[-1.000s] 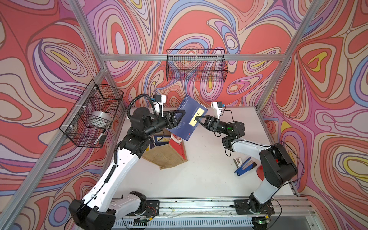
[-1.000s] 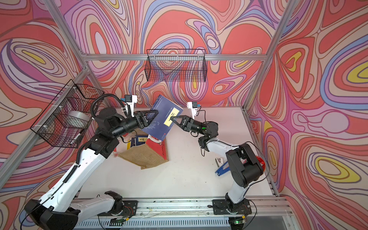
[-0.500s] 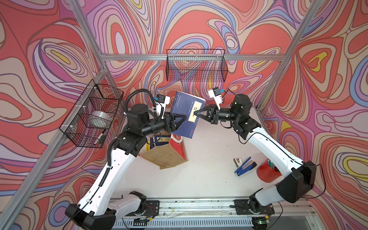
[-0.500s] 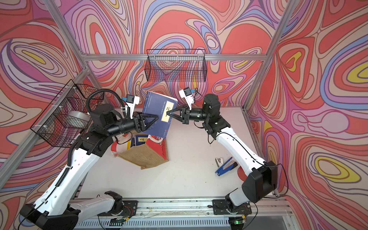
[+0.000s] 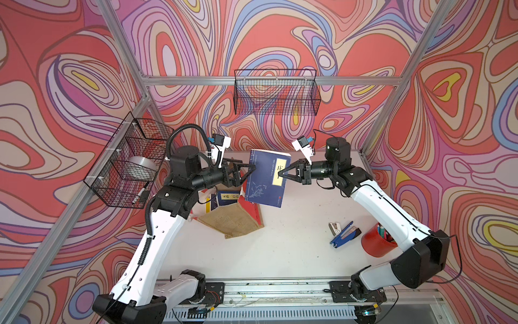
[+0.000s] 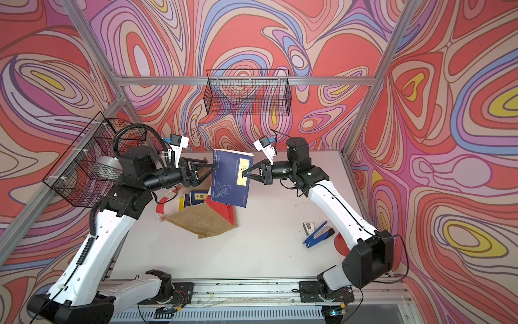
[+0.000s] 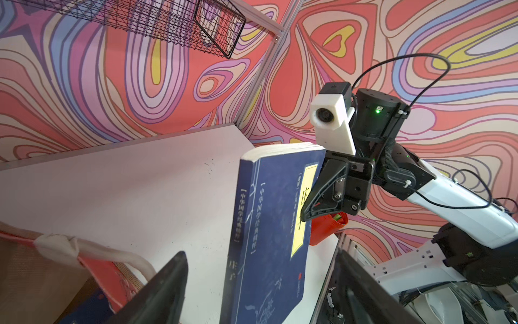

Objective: Put the books into the canvas bag
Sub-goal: Pick up the book from the center of the board.

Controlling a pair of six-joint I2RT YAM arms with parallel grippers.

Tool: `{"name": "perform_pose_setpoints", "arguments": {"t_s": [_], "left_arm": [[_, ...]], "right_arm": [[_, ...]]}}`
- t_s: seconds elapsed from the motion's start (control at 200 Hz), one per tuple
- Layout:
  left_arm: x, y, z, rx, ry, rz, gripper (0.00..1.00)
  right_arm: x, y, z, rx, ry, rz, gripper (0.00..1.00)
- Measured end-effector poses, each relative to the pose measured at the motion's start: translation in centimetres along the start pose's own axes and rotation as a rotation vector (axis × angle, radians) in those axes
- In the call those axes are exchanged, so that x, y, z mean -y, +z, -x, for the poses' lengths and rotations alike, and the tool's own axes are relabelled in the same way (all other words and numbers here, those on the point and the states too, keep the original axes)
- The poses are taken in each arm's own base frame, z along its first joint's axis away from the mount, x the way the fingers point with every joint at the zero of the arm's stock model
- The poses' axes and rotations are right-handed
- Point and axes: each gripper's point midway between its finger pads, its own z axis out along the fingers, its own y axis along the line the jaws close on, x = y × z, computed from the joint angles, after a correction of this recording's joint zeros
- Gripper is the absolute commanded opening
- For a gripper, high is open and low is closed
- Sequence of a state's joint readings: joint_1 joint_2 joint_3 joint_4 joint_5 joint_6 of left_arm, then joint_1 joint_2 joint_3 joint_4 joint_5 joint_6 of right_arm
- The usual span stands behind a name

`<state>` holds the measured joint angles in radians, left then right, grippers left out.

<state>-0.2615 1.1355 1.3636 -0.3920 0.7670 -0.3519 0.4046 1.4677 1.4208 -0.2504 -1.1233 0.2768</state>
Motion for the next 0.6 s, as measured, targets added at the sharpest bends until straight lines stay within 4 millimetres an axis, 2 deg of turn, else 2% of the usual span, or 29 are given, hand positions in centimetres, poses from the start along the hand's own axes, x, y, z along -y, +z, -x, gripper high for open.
{"name": "perform_pose_setpoints", "arguments": {"t_s": [0.125,0.23,0.336,0.401,0.441,0.511,0.601], "left_arm": [[0.2,0.2,-0.3,-0.017,-0.005,-0.027,0.84],[0.5,0.6,-0.6,-0.034,-0.012,-0.062,0.79],[1.0,0.9,-0.9,-0.054,-0.022,-0.118,0.63],[1.3,1.1,-1.1,-0.067,-0.03,-0.146,0.43],[1.5,1.1,-1.2,-0.072,-0.028,-0.161,0.34],[2.0,0.9,-1.3,-0.08,-0.024,-0.184,0.28],[2.3,0.8,-1.5,-0.092,-0.012,-0.202,0.28]], "right_arm": [[-1.6,-0.3,0.5,0.009,-0.032,0.044,0.0],[-2.7,-0.6,0.9,0.014,-0.053,0.075,0.0],[-3.3,-0.6,1.2,0.019,-0.063,0.102,0.0],[-3.6,-0.4,1.3,0.02,-0.067,0.114,0.0],[-3.6,-0.4,1.3,0.02,-0.07,0.118,0.0],[-3.5,0.0,1.2,0.014,-0.066,0.124,0.0],[-3.1,0.6,1.1,0.004,-0.056,0.132,0.0]]}}
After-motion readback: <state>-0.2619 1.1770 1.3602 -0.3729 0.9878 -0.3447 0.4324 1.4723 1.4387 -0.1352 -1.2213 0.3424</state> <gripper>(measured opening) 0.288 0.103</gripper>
